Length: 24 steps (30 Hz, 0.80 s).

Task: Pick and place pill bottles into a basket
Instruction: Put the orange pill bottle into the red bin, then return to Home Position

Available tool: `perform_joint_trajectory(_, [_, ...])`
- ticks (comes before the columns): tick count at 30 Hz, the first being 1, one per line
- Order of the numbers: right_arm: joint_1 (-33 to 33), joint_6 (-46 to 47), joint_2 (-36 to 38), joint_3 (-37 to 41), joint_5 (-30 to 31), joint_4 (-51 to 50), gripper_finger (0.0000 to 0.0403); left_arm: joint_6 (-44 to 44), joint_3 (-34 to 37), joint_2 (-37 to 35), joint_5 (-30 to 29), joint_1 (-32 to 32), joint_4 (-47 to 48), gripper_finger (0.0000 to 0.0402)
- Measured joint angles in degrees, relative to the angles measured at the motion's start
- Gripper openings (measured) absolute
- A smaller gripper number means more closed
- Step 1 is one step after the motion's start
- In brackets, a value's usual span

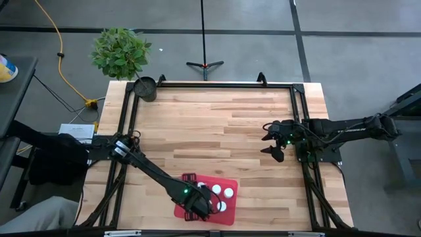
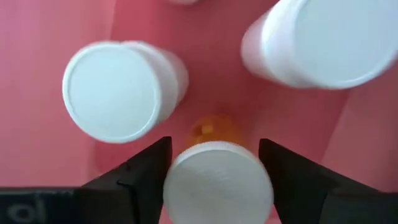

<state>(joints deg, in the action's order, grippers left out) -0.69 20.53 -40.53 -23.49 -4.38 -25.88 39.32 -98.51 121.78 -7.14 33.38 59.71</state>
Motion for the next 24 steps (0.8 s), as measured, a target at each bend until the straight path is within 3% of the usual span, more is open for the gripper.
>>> perform_joint_trajectory(5, [0.0, 0.0, 0.0, 0.0, 0.0, 0.0, 0.0291, -0.8, -2.4, 0.0, 0.3, 0.0, 0.6, 0.0290])
perform_joint_trajectory(15, [0.0, 0.0, 0.0, 0.0, -0.1, 0.0, 0.0291, -3.1, -10.6, 0.0, 0.0, 0.0, 7.1, 0.0278])
perform_joint_trajectory(24, [0.0, 0.0, 0.0, 0.0, -0.4, 0.0, 0.0291, -5.0, -24.0, -0.1, -10.5, 0.0, 20.2, 0.0275])
